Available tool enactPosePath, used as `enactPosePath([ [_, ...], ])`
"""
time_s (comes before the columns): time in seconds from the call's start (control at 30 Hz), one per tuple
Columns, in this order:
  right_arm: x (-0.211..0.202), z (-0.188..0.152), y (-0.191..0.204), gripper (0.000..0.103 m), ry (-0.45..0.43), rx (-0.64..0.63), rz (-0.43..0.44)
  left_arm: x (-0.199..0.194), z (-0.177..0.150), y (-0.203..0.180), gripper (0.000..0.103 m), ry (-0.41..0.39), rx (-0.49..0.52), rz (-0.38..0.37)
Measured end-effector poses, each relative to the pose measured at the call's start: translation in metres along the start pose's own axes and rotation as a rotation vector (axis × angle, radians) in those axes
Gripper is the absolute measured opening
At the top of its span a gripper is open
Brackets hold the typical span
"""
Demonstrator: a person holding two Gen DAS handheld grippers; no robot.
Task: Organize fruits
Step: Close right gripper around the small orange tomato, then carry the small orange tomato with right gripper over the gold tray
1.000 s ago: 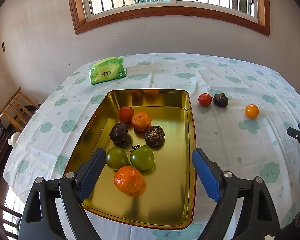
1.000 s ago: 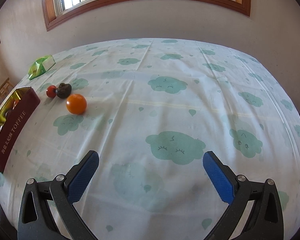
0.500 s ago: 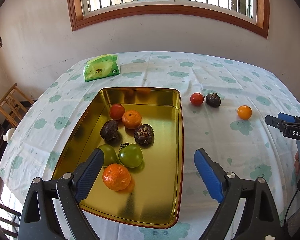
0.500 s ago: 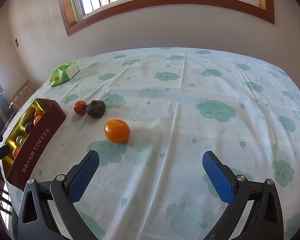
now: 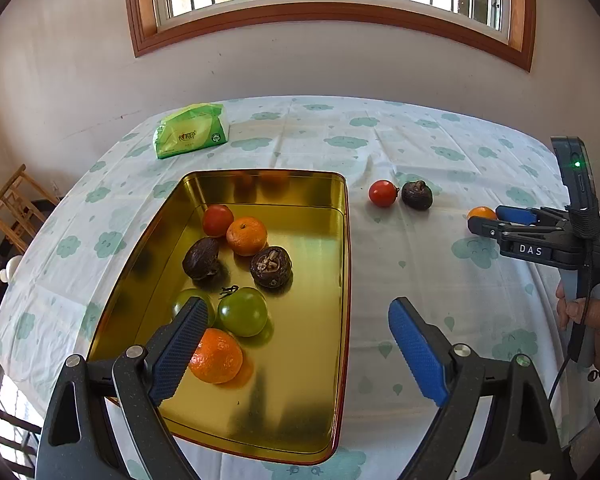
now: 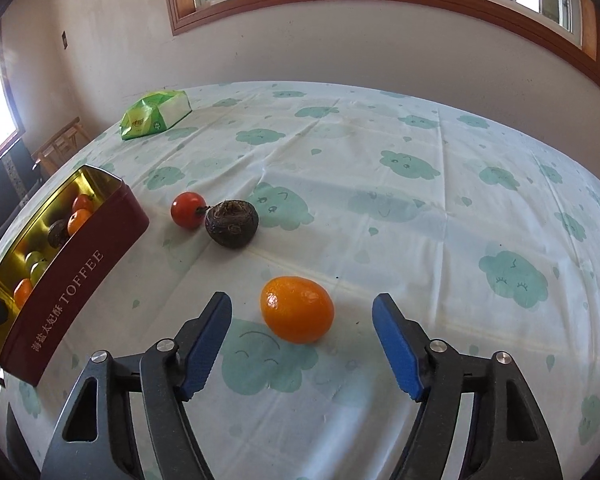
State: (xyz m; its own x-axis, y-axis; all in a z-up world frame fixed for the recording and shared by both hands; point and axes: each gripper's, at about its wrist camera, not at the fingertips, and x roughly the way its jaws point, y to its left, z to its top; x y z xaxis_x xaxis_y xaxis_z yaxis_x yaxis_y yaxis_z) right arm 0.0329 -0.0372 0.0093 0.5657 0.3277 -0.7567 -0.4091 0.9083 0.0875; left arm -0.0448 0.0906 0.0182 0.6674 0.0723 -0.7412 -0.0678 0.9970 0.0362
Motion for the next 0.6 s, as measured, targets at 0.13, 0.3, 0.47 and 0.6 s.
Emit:
enactPosePath([
  [0.13,0.011,-0.002,-0.003,0.038,0.022,0.017,-0.009,0.001,0.001,0.001,0.090,-0.001,-0.002,0.005],
  [0.3,-0.005,-0.009,0.002,0.037,0.005,0.029,0.025,0.000,-0.001,0.006,0.090,-0.001,-0.019,0.009],
  [0.47,-0.030,-0.020,0.016,0.037,-0.026,0.044,0.071,-0.004,-0.005,0.013,0.090,0.001,-0.037,0.010],
  [0.6,-0.048,-0.020,0.035,0.037,-0.048,0.032,0.112,-0.012,-0.008,0.017,0.090,-0.008,-0.043,0.018],
])
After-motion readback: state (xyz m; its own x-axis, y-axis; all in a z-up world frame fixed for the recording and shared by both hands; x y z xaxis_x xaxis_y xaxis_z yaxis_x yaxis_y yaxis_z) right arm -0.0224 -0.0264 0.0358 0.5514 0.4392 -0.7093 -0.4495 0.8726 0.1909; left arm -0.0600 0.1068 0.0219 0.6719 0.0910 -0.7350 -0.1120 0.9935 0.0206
